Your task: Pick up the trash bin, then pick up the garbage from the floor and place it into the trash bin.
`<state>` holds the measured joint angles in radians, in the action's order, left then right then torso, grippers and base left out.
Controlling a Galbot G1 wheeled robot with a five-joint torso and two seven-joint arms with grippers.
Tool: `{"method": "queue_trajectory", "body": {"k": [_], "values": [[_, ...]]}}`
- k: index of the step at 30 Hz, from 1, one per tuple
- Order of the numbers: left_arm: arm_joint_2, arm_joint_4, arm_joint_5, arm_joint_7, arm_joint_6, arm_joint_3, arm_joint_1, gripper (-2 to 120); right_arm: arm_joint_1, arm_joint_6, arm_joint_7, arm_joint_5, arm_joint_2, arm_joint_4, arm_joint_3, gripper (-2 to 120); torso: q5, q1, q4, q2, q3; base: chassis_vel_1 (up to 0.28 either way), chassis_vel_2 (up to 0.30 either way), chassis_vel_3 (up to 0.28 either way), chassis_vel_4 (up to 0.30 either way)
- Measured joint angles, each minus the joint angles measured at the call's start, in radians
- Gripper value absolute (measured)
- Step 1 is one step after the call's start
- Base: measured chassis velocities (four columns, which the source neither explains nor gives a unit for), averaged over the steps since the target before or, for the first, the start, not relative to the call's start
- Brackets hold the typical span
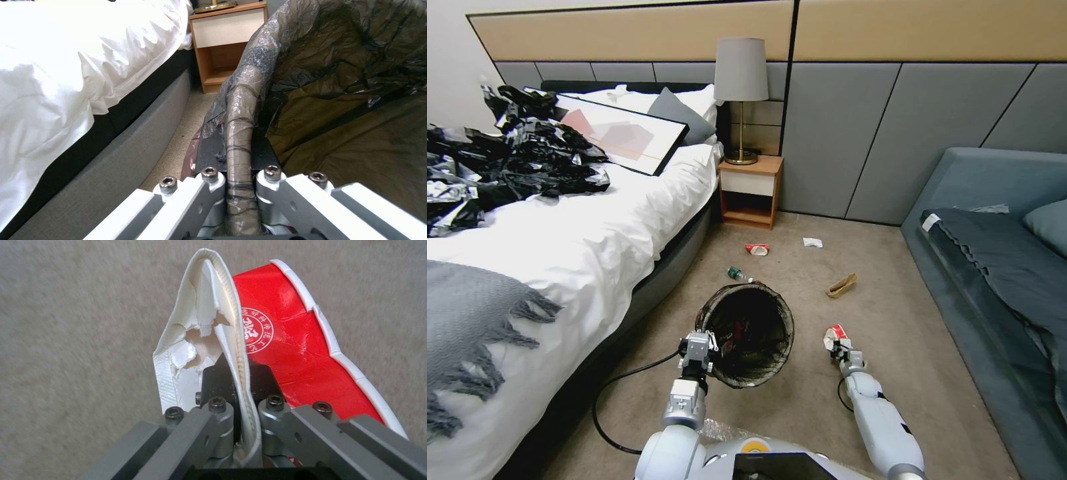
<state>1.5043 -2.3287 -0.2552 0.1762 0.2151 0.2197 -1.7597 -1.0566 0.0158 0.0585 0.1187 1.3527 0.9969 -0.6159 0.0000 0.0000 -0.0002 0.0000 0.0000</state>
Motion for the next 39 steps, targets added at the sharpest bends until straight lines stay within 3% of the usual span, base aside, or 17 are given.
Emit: {"method": "queue_trajectory", "body": {"k": [9, 16, 17, 19, 21, 25, 32, 39], "values": [[0.001, 0.001, -0.001, -0.001, 0.000, 0.004, 0.001, 1, -0.069, 0.043, -0.009, 0.030, 0.009, 0.252, 0.013, 0, -0.0003, 0.000, 0.0002, 0.000, 0.000, 0.000, 0.000, 0.000, 0.000], [0.001, 0.008, 0.000, -0.002, 0.000, -0.004, 0.004, 1, -0.174, 0.094, 0.044, 0.095, 0.015, 0.612, 0.050, 0, 0.0000, 0.000, 0.0000, 0.000, 0.000, 0.000, 0.000, 0.000, 0.000], [0.001, 0.008, 0.000, -0.002, 0.000, -0.004, 0.004, 1, -0.174, 0.094, 0.044, 0.095, 0.015, 0.612, 0.050, 0, 0.0000, 0.000, 0.0000, 0.000, 0.000, 0.000, 0.000, 0.000, 0.000], [0.001, 0.012, -0.001, -0.002, 0.000, -0.009, 0.004, 1, -0.216, 0.134, 0.122, 0.130, 0.014, 0.761, 0.060, 0, -0.0004, 0.000, 0.0004, 0.000, 0.000, 0.000, 0.000, 0.000, 0.000], [0.001, 0.012, -0.001, -0.002, 0.000, -0.010, 0.004, 1, -0.223, 0.140, 0.137, 0.136, 0.013, 0.786, 0.062, 0, -0.0003, 0.000, 0.0002, 0.000, 0.000, 0.000, 0.000, 0.000, 0.000], [0.000, 0.019, -0.004, -0.002, -0.001, -0.023, 0.007, 1, -0.306, 0.186, 0.366, 0.240, 0.006, 1.039, 0.105, 0, -0.0002, 0.000, 0.0003, 0.000, 0.000, 0.000, 0.000, 0.000, 0.000], [0.001, 0.027, -0.005, -0.003, -0.003, -0.030, 0.012, 1, -0.387, 0.200, 0.482, 0.260, -0.013, 1.186, 0.173, 0, -0.0001, 0.000, 0.0001, 0.000, 0.000, 0.000, 0.000, 0.000, 0.000], [0.001, 0.031, -0.004, -0.003, -0.003, -0.029, 0.013, 1, -0.435, 0.226, 0.513, 0.222, -0.018, 1.170, 0.212, 0, 0.0000, 0.000, 0.0002, 0.000, 0.000, 0.000, 0.000, 0.000, 0.000]]}}
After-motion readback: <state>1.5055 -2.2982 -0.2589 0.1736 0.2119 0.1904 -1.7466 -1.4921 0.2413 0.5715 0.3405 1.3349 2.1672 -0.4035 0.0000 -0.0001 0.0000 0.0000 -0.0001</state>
